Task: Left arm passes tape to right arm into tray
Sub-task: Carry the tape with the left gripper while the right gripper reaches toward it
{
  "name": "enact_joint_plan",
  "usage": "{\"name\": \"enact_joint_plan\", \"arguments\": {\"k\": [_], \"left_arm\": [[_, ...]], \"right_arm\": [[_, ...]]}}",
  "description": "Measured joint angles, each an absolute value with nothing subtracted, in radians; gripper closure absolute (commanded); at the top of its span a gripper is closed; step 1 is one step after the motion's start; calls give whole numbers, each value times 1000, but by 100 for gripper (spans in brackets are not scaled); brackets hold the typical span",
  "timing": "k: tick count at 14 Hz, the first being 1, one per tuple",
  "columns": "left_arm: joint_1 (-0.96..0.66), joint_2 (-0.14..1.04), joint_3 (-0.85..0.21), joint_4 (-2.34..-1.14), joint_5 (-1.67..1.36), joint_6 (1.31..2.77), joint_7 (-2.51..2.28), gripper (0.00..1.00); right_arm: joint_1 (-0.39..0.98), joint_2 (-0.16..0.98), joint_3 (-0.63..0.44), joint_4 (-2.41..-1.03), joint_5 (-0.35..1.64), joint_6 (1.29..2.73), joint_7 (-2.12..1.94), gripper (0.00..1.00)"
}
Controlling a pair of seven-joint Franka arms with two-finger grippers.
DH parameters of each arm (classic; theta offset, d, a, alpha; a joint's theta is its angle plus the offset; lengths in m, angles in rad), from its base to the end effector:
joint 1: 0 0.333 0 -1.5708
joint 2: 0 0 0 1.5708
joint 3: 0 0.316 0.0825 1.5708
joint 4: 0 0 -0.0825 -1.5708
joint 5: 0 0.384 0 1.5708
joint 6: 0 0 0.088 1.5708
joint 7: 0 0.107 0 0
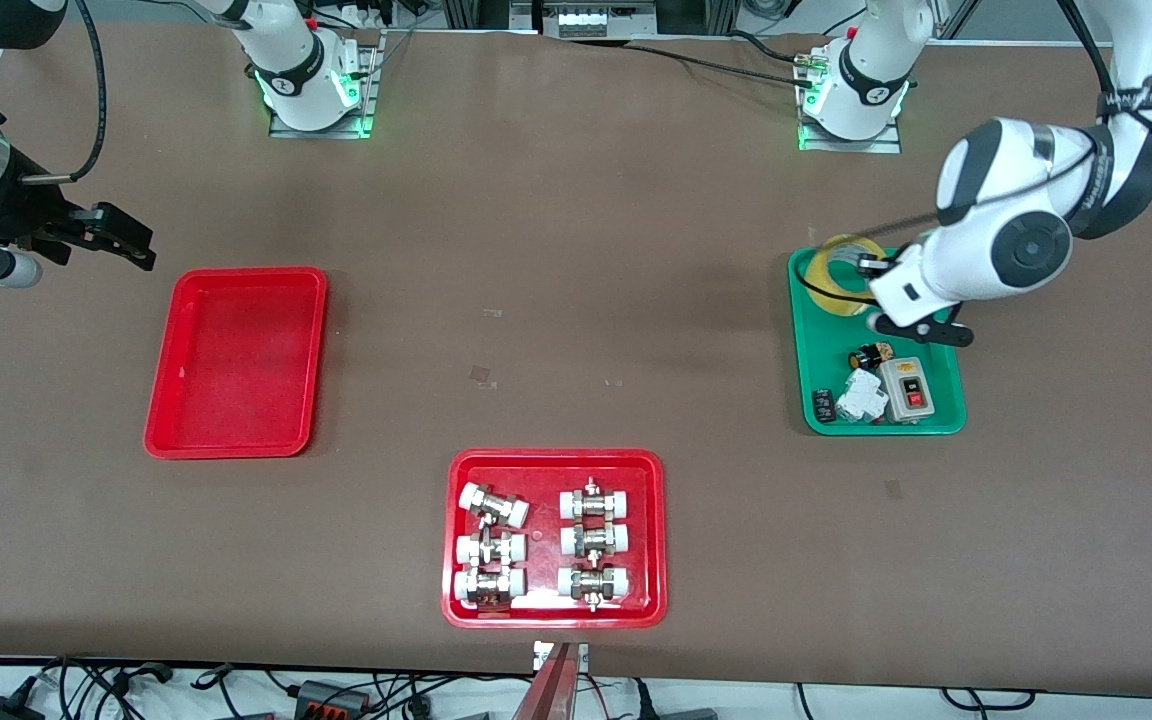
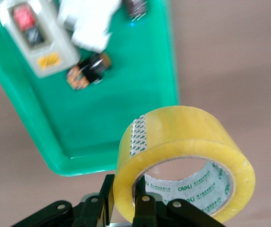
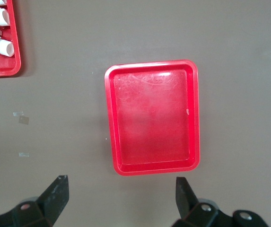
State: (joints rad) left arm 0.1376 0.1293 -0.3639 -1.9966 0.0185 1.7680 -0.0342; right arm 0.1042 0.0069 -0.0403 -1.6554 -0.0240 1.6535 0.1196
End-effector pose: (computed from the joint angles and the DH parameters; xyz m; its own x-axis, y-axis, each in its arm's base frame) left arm 0.5244 -0.1155 0.3768 0.9192 -0.1937 -0.3428 -0.1996 -0.9797 0.0184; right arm 0.5607 0.0336 0.5878 0.9985 -0.0537 -0.0059 -0.0535 -0.9983 0.0250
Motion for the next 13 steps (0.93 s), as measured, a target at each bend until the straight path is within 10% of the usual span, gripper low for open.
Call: {"name": "enact_joint_plan", "arguments": {"k": [13], "left_arm": [[-261, 558, -403, -1414, -57, 1815, -470, 97]], "right_arm": [[106, 10, -35, -1655, -22, 1630, 120, 0]]}}
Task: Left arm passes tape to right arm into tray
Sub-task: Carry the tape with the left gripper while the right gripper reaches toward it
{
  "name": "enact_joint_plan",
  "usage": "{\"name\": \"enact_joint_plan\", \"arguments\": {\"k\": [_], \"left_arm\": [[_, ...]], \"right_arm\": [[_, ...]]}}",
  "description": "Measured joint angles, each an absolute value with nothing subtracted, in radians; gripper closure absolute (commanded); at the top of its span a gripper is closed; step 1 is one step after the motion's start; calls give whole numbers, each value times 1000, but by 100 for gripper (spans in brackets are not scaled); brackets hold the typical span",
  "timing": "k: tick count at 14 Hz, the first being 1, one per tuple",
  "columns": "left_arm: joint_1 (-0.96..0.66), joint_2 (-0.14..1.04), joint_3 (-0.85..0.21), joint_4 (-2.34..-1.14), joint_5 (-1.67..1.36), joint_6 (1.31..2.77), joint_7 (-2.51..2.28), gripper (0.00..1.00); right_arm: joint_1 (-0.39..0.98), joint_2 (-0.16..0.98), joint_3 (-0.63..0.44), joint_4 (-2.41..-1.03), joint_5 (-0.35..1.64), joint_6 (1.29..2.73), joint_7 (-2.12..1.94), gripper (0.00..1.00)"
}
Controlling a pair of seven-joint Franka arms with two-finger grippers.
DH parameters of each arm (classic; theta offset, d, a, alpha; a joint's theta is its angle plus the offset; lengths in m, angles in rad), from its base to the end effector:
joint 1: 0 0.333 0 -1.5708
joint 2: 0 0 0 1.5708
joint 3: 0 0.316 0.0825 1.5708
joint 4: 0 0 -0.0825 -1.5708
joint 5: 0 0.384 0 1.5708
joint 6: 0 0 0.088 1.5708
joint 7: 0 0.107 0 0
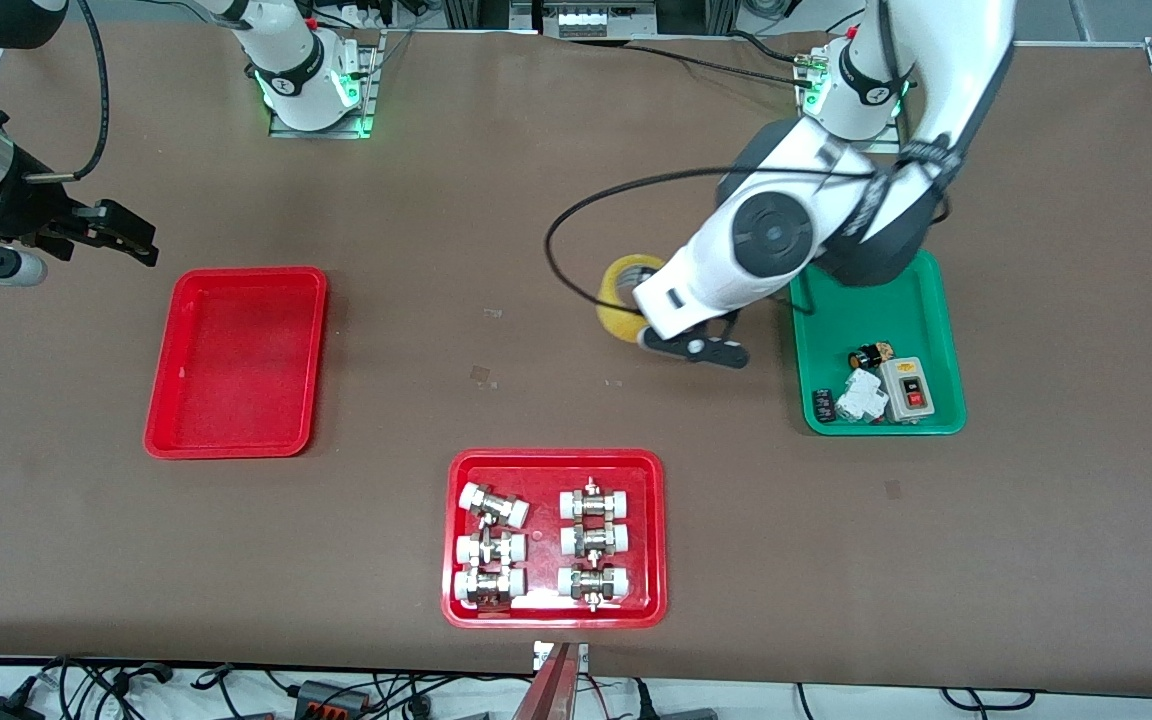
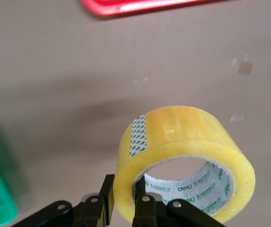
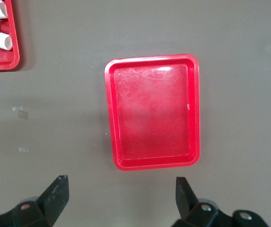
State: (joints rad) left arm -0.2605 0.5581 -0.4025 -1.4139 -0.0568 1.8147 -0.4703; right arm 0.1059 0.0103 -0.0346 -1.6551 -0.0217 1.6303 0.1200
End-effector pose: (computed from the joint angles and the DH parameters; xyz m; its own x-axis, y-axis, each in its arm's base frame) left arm 0.5721 -0.3887 0.3892 0.9629 -0.1486 -0.2251 -0.1098 -0.9782 0.1761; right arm 0.5587 0.0378 0.5840 0.9984 -0.0474 -0.0322 -0.0466 -0.9986 0.0260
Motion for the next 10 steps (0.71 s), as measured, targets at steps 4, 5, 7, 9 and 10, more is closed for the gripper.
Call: {"name": "enact_joint_plan", "arguments": {"k": [4, 5, 7, 9, 10], "left_arm": [[-312, 655, -403, -1364, -127, 1979, -656, 98], [-324, 669, -403, -1361, -161, 2013, -693, 98], [-347, 691, -403, -1360, -211, 2087, -750, 96], [-376, 714, -403, -1360, -245, 2195, -847, 98], [-392, 727, -404, -1359, -252, 2253, -889, 99]], "right_arm": [[106, 59, -28, -1658, 45, 1619, 120, 0], [105, 80, -29, -1660, 98, 1618, 113, 0], [103, 129, -33, -1662, 226, 1611, 67, 0], [102, 185, -35, -1663, 342, 1606, -13, 0], [102, 215, -36, -1663, 408, 1606, -63, 0]]}}
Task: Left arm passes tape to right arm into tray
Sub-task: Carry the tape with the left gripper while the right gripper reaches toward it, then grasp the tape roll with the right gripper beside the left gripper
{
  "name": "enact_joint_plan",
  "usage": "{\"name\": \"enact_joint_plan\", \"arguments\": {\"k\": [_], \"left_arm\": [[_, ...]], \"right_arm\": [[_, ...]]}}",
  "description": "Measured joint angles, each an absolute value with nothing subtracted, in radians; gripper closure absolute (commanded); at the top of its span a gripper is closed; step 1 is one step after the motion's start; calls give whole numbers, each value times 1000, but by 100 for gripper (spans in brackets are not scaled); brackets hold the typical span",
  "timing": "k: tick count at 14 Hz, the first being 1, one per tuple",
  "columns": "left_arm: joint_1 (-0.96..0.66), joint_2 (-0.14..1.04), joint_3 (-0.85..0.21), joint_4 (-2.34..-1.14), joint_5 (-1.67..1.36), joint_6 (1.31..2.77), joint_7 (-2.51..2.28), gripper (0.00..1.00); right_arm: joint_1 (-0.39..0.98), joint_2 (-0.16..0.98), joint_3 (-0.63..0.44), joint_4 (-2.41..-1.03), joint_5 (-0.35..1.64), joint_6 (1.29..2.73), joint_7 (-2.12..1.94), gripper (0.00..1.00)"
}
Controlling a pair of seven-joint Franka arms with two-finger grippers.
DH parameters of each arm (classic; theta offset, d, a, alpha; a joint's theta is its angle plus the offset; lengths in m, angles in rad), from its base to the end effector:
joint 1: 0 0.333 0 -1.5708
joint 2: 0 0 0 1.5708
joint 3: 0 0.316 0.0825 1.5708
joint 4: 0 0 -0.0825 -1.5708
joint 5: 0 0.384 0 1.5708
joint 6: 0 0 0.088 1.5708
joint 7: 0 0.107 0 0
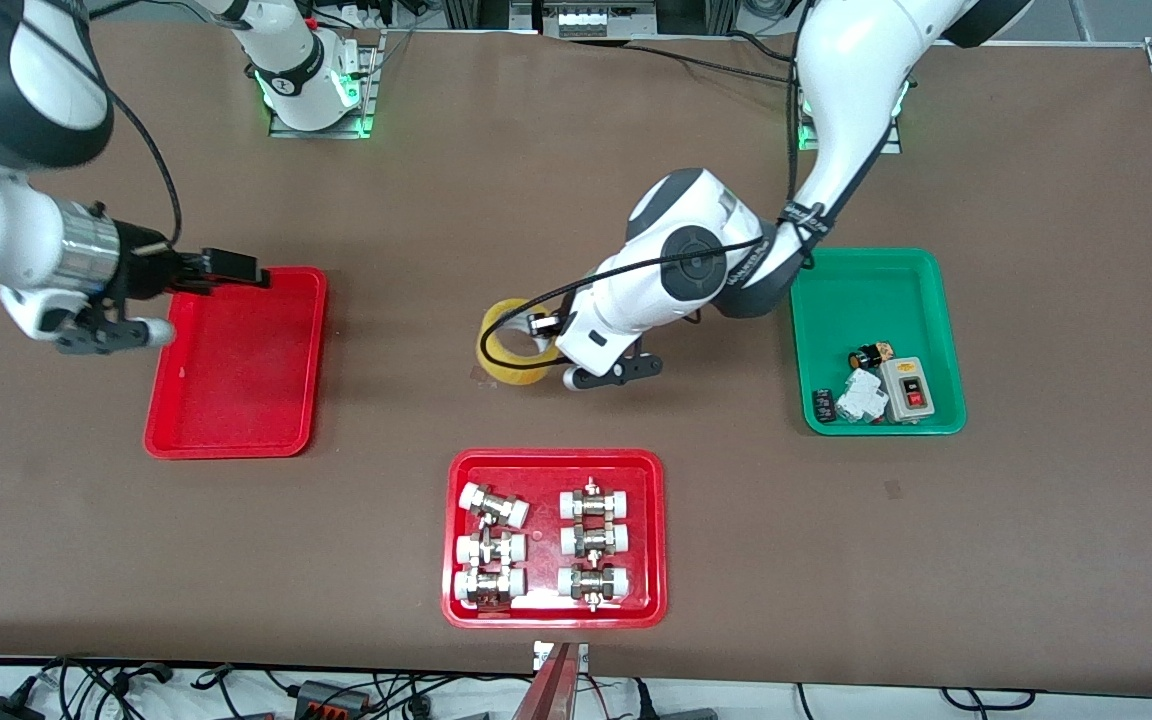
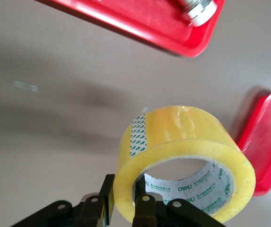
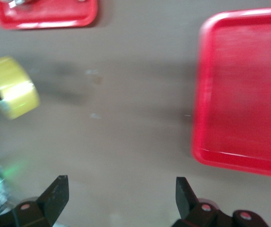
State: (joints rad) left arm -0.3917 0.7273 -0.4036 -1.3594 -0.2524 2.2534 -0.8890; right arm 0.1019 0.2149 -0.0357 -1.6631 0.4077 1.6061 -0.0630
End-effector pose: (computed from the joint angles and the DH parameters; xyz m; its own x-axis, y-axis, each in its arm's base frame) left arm 0.5713 -0.4888 0.3391 0.9199 0.2808 -0.2739 0.3750 -0.8344 0.4040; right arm 0.5934 0.0821 0.4678 0.9631 0.1067 -0.2472 0.0027 -0.9220 -0.3873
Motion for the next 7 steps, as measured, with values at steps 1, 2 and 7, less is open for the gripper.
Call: {"name": "enact_joint_plan", "arguments": {"k": [1, 2, 7], "left_arm": [[-405, 741, -404, -1358, -256, 2307, -926, 99], [-417, 754, -404, -1351, -259, 2346, -965, 99], [-463, 833, -404, -1211, -265, 2372, -1218, 98]], "right_arm": [[99, 246, -37, -1663, 477, 1606, -111, 0], [94, 277, -37, -1663, 546, 1607, -156, 0], [83, 389, -36, -1658, 781, 1649, -313, 0]]}}
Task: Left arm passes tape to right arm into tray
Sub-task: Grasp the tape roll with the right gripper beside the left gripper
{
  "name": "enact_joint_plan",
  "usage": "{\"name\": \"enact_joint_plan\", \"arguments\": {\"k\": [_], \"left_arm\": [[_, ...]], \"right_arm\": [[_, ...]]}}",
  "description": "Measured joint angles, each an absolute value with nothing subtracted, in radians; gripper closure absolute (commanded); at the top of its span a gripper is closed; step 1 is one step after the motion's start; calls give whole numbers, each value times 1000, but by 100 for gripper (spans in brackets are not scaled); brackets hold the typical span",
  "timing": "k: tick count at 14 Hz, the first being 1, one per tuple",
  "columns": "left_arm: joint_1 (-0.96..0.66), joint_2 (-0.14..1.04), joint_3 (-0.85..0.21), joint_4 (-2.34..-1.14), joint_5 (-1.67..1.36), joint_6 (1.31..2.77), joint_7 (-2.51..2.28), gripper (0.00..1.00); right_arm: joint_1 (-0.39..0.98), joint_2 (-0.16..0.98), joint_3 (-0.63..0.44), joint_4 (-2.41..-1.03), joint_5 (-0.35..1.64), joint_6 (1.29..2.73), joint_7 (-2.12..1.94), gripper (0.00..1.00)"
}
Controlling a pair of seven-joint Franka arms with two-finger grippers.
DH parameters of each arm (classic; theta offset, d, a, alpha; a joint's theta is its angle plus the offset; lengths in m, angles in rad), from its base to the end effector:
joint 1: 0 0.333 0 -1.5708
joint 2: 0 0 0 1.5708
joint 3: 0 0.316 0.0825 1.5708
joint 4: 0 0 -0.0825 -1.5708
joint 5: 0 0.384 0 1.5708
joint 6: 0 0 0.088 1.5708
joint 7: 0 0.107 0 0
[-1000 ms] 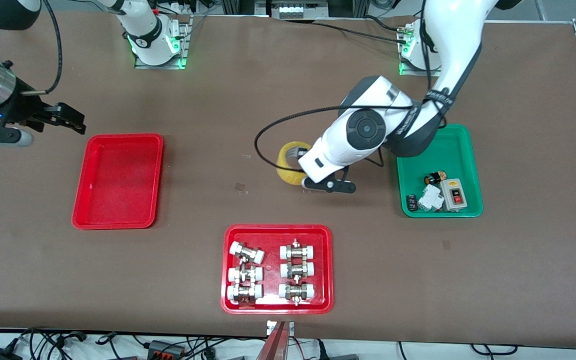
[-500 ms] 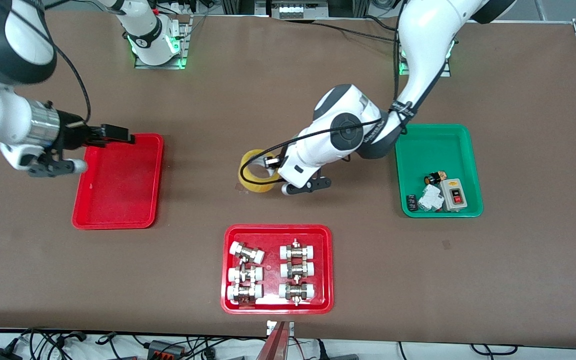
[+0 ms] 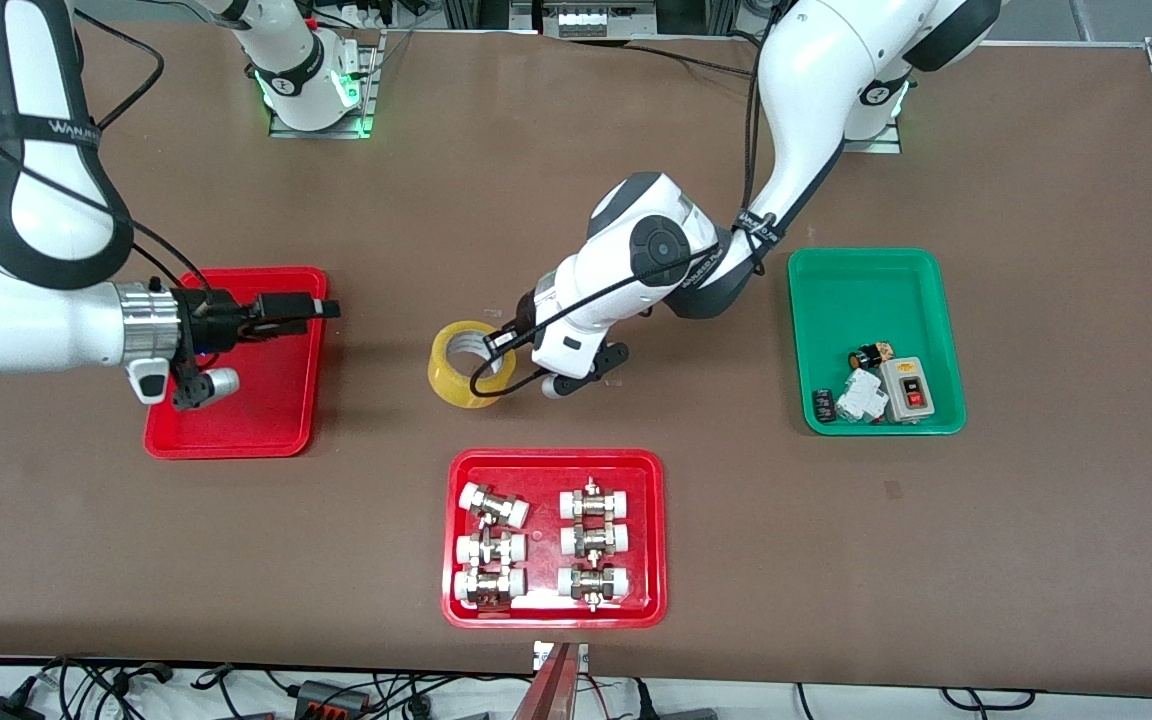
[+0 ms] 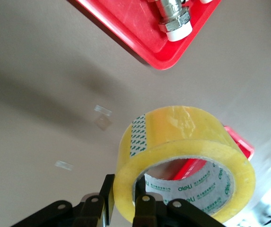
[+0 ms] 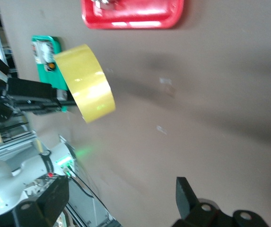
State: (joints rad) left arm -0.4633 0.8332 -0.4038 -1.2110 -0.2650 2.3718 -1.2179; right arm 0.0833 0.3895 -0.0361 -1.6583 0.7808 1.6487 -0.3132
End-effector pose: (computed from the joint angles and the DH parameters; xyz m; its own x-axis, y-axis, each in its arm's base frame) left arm 0.5795 -0.5323 0.3435 0.7664 0.5150 -0.3840 0.6420 -0.6361 0.4281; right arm 0.6238 0.1022 0.3831 0.9570 0.2120 -0.1981 0.0085 -0.7029 -0.7112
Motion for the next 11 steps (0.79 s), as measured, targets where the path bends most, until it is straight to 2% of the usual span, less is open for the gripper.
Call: {"name": "enact_joint_plan", "arguments": {"k": [3, 7, 11], "left_arm": [[-483, 872, -404, -1159, -279, 2387, -1288, 98], [-502, 889, -404, -1146, -332, 2483, -1427, 94], [-502, 895, -403, -1146, -338, 2483, -1443, 94]], "right_arm": [[112, 416, -25, -1656, 860, 1716, -358, 0], [190, 460, -22, -1655, 933, 1850, -435, 0], [208, 507, -22, -1620, 955, 1881, -478, 0]]}}
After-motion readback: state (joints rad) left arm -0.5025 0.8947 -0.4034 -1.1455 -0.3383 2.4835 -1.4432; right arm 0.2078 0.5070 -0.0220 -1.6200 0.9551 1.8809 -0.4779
